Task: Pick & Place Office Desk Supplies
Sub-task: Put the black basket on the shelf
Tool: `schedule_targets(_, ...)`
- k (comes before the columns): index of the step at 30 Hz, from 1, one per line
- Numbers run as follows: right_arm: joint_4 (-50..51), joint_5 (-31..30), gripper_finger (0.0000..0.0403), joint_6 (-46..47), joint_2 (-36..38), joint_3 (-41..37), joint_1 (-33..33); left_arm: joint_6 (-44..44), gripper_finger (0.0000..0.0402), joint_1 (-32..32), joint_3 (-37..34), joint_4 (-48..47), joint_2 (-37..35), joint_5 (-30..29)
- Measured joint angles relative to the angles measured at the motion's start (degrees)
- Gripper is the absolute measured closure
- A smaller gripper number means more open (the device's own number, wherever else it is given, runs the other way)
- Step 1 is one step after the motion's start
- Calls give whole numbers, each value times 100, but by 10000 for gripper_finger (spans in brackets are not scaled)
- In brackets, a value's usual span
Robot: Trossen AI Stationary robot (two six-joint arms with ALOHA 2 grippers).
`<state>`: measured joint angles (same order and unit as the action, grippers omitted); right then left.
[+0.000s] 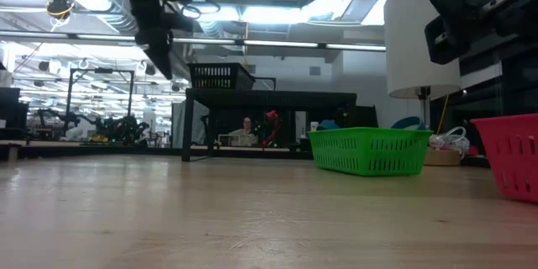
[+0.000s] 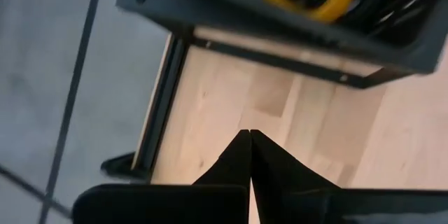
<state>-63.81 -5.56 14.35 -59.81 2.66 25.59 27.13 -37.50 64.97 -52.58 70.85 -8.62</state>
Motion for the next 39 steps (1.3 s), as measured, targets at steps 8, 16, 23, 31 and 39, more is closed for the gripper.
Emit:
schedule_targets(8,0,0,174,52,-1,0,-44,-51,400,36,-3,-26,171,437)
schedule_targets(16,-2,1,174,60,0,0,-44,-137,400,338,0,394,484,652)
schedule_targets(23,-2,2,174,37,-1,0,-44,-188,400,448,0,576,610,717)
schedule_targets(31,-1,1,174,23,0,0,-44,-253,399,452,2,639,608,962)
schedule_targets(39,0,0,174,22,-2,0,-44,-258,399,452,2,798,608,1009)
